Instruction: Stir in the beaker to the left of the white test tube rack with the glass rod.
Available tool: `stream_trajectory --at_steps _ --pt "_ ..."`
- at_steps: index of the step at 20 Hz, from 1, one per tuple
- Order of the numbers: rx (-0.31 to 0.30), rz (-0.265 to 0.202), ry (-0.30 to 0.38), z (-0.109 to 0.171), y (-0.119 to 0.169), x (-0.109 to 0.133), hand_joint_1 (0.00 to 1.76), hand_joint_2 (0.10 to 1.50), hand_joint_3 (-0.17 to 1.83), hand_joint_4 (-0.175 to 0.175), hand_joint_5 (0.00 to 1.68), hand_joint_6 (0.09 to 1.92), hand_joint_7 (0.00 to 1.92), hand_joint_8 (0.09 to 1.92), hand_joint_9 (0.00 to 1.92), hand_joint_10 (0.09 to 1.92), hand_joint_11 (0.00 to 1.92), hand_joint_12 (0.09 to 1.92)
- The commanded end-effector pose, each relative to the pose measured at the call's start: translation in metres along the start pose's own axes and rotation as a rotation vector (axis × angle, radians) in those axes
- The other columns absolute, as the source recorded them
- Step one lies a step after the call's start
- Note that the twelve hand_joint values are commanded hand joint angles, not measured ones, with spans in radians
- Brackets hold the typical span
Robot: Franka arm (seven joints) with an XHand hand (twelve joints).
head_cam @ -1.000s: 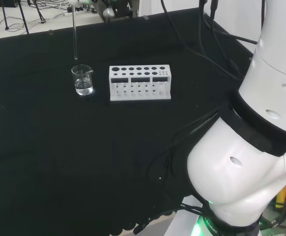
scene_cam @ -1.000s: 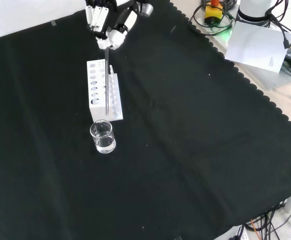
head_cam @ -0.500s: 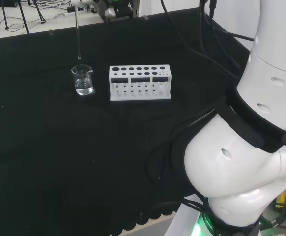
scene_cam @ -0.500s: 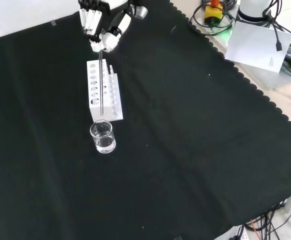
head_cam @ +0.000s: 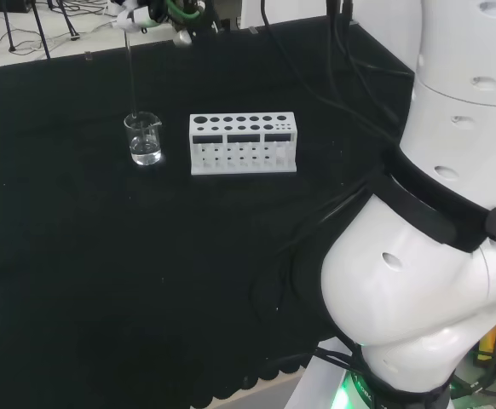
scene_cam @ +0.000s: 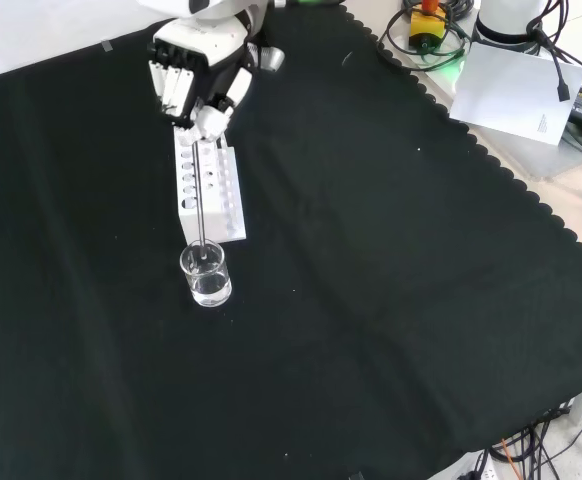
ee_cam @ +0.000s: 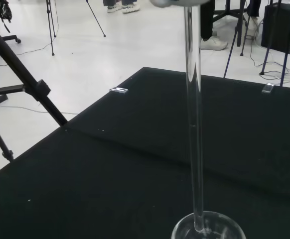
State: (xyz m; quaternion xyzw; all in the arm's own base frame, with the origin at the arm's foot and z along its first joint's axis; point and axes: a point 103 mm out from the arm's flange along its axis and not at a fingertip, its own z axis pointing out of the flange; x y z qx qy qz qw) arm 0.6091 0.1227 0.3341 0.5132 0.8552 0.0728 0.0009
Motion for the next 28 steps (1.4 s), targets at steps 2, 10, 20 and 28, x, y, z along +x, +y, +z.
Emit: stream_trajectory --at_steps 2,10,20,28 --pt "0.017 0.01 -0.002 0.014 0.004 -0.012 1.26 1.15 0.0 -0.175 0.92 0.79 0.96 1.35 1.63 0.86 1.57 0.92" --pt "0.057 -0.017 -0.004 0.035 0.007 -0.008 1.26 1.15 0.0 -0.175 0.91 0.79 0.96 1.35 1.63 0.86 1.57 0.92" --pt "0.097 -0.05 -0.002 0.056 0.012 -0.002 1.26 1.15 0.0 -0.175 0.91 0.79 0.96 1.35 1.63 0.86 1.57 0.92" --pt "0.103 -0.055 -0.003 0.064 0.019 -0.009 1.26 1.15 0.0 -0.175 0.91 0.79 0.96 1.35 1.63 0.86 1.57 0.92"
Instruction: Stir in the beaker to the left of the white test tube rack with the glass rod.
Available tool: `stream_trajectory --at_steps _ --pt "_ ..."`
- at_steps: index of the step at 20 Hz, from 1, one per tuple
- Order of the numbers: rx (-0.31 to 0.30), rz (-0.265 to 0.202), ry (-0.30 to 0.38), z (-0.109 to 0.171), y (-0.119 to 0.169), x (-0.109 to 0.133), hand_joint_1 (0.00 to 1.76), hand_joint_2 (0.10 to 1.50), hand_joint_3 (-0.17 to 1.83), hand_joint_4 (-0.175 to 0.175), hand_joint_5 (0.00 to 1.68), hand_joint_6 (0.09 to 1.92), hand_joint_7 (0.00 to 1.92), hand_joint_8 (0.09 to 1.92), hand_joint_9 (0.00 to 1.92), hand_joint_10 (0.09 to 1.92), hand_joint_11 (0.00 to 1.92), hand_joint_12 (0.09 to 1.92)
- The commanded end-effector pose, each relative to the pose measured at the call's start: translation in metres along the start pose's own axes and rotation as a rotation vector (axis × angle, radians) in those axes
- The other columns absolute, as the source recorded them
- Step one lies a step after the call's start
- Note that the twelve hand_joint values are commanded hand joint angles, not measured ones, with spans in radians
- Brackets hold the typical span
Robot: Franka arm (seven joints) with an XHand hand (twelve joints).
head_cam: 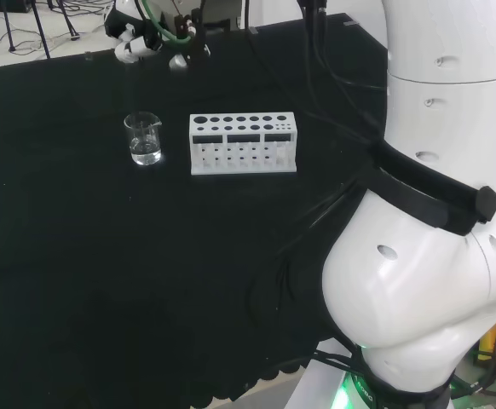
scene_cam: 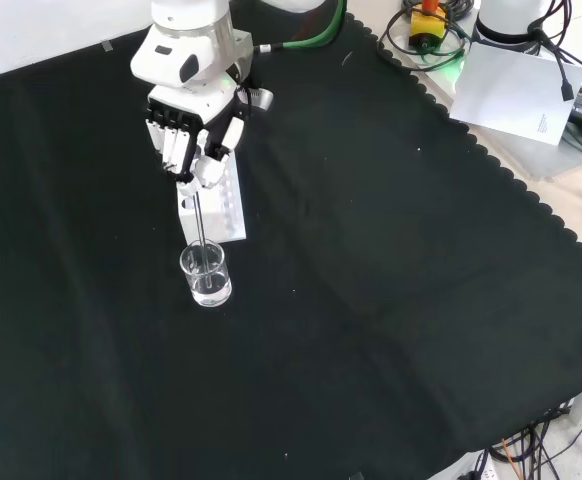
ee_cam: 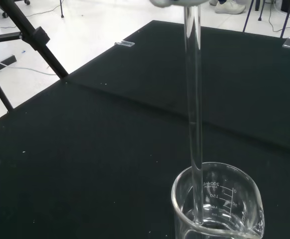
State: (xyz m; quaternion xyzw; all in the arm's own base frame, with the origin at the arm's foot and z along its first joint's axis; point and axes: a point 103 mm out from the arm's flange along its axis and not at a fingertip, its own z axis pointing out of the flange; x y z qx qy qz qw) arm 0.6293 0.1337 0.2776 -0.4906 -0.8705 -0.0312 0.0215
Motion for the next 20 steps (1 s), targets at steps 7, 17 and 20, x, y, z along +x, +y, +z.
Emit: stream_trajectory --at_steps 7,17,20 --pt "0.013 0.01 0.002 0.011 0.0 -0.024 1.26 1.15 0.0 -0.175 0.91 0.79 0.96 1.35 1.63 0.87 1.57 0.91" --pt "0.02 0.027 -0.007 0.003 -0.027 -0.015 1.26 1.15 0.0 -0.175 0.91 0.79 0.96 1.36 1.63 0.87 1.57 0.91" --pt "0.037 0.03 -0.013 0.003 -0.028 -0.008 1.26 1.15 0.0 -0.175 0.91 0.79 0.96 1.36 1.63 0.87 1.57 0.91"
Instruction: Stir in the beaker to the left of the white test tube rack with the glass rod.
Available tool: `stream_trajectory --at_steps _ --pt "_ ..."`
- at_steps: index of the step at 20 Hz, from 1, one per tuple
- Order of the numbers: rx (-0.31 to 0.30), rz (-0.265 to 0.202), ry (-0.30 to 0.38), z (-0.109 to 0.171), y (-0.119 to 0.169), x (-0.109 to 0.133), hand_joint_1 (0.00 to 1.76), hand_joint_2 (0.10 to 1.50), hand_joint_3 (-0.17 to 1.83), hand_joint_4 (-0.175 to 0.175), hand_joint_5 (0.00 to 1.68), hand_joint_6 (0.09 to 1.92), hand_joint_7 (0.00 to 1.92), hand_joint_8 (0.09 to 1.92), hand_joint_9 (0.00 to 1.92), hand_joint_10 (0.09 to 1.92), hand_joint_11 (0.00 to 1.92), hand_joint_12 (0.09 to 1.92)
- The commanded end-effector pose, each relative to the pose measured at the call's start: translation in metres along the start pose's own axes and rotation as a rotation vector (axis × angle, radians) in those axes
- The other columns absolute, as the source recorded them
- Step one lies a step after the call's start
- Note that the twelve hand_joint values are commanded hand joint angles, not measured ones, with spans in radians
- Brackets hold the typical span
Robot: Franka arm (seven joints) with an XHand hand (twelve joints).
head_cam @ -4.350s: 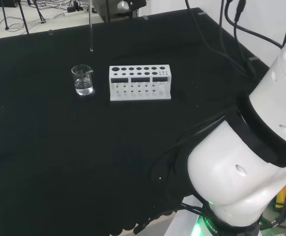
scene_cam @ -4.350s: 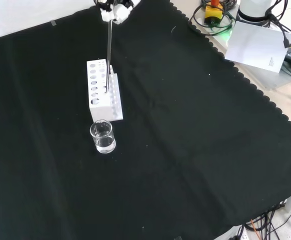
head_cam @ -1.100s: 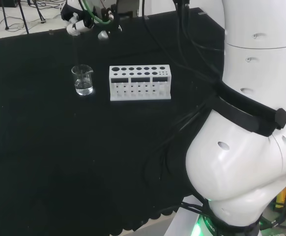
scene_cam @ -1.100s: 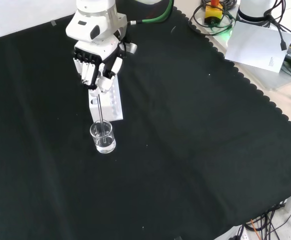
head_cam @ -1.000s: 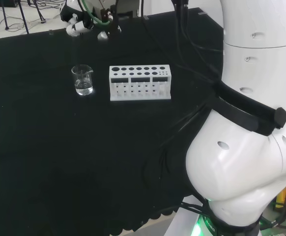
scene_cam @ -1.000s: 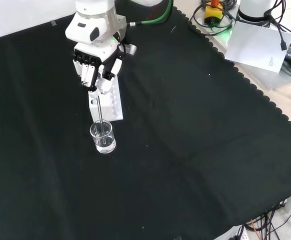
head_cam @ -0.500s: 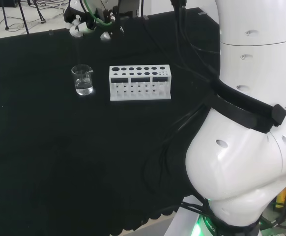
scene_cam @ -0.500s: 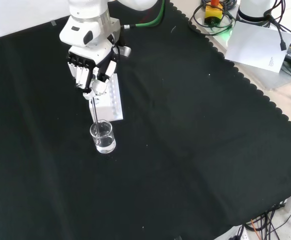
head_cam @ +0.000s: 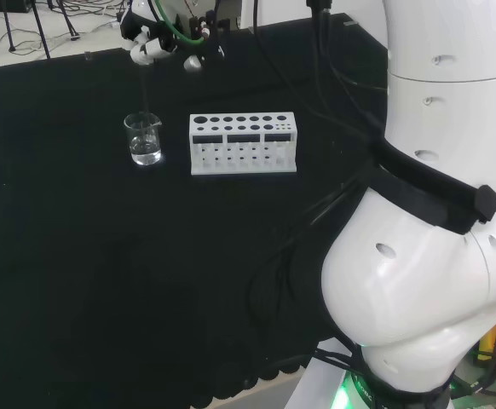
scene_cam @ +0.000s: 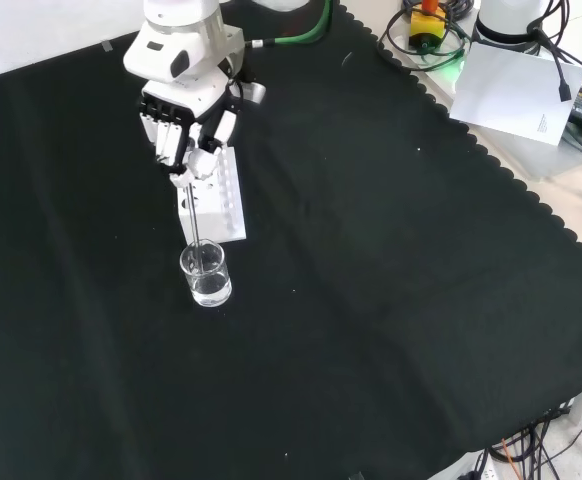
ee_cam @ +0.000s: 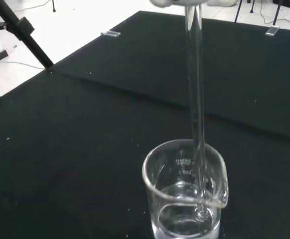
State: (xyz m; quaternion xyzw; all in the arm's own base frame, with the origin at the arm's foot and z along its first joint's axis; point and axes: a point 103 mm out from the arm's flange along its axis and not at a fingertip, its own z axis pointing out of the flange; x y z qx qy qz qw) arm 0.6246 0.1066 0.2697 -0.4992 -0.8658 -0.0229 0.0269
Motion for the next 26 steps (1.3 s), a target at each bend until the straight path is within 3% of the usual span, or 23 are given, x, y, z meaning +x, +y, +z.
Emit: stream_trajectory --at_steps 1,15,21,26 --pt "0.02 0.01 -0.013 -0.002 -0.009 0.015 1.26 1.15 0.0 -0.175 0.91 0.79 0.96 1.36 1.63 0.87 1.57 0.91" --pt "0.005 -0.017 -0.008 0.004 0.022 0.018 1.26 1.15 0.0 -0.175 0.91 0.79 0.96 1.36 1.63 0.87 1.57 0.91" --pt "0.01 0.011 -0.005 0.002 0.012 0.0 1.26 1.15 0.0 -0.175 0.91 0.79 0.96 1.35 1.63 0.87 1.57 0.91" --pt "0.009 0.032 -0.016 -0.004 -0.007 0.003 1.26 1.15 0.0 -0.175 0.91 0.79 0.96 1.35 1.63 0.87 1.57 0.91"
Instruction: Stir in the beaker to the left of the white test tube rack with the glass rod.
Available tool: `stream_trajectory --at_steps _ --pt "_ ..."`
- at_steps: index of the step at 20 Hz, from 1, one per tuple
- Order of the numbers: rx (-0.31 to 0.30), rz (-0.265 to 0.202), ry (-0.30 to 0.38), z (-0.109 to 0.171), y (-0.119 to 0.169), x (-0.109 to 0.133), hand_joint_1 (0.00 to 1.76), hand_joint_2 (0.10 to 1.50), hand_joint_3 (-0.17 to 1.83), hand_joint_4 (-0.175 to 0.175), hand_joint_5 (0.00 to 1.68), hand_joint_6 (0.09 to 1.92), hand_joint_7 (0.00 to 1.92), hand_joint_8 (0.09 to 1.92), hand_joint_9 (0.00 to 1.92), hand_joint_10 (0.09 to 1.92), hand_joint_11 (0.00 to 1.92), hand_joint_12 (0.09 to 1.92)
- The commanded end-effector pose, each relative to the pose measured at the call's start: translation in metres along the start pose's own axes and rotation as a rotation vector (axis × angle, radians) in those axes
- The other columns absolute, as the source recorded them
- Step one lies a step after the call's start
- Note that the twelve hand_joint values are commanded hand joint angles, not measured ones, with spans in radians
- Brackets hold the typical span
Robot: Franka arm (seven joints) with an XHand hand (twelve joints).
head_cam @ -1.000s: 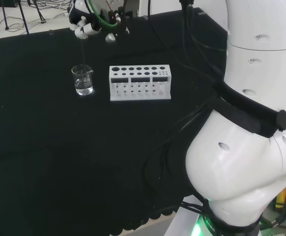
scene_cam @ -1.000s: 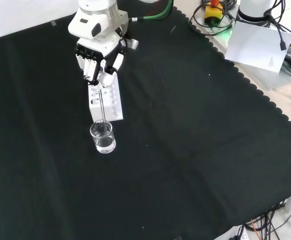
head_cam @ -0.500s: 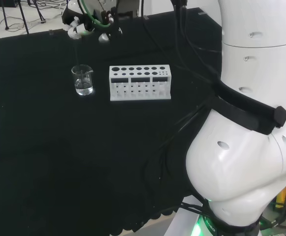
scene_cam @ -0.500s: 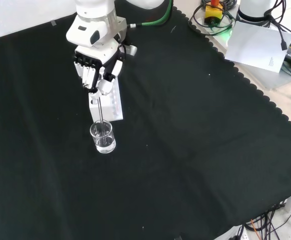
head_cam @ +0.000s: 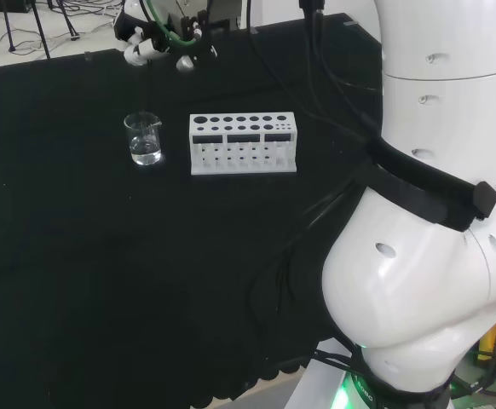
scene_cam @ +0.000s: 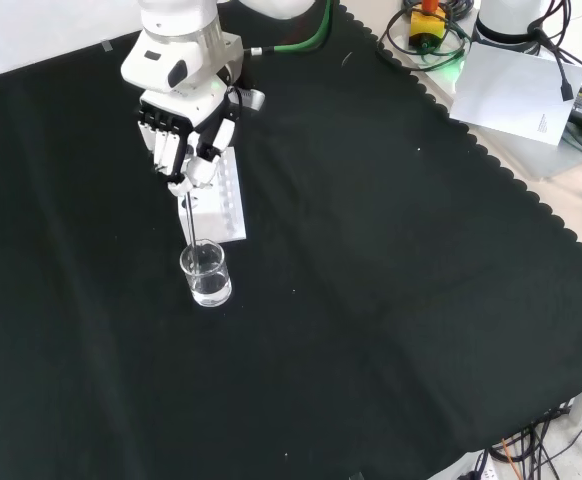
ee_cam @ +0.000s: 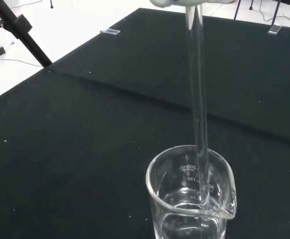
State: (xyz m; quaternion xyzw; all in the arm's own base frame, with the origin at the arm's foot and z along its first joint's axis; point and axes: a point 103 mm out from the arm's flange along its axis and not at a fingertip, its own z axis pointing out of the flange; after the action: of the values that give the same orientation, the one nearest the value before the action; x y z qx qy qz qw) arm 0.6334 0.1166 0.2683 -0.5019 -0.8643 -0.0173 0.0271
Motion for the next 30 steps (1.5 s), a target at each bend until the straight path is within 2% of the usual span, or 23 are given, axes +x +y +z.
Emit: stream_trajectory --at_steps 1,6,12,19,30 --pt "0.0 0.025 -0.012 -0.006 -0.021 0.002 1.26 1.15 0.0 -0.175 0.91 0.79 0.96 1.35 1.63 0.87 1.57 0.91" --pt "0.008 0.003 -0.014 -0.005 -0.016 0.018 1.26 1.15 0.0 -0.175 0.91 0.79 0.96 1.35 1.63 0.87 1.57 0.91" --pt "0.014 -0.026 -0.012 0.004 0.006 0.033 1.26 1.15 0.0 -0.175 0.91 0.79 0.96 1.35 1.63 0.87 1.57 0.91" --pt "0.018 -0.028 -0.018 0.007 0.017 0.028 1.26 1.15 0.0 -0.175 0.92 0.79 0.96 1.35 1.63 0.87 1.57 0.91" --pt "0.015 0.021 -0.026 0.001 0.002 0.008 1.26 1.15 0.0 -0.175 0.92 0.79 0.96 1.35 1.63 0.87 1.57 0.9"
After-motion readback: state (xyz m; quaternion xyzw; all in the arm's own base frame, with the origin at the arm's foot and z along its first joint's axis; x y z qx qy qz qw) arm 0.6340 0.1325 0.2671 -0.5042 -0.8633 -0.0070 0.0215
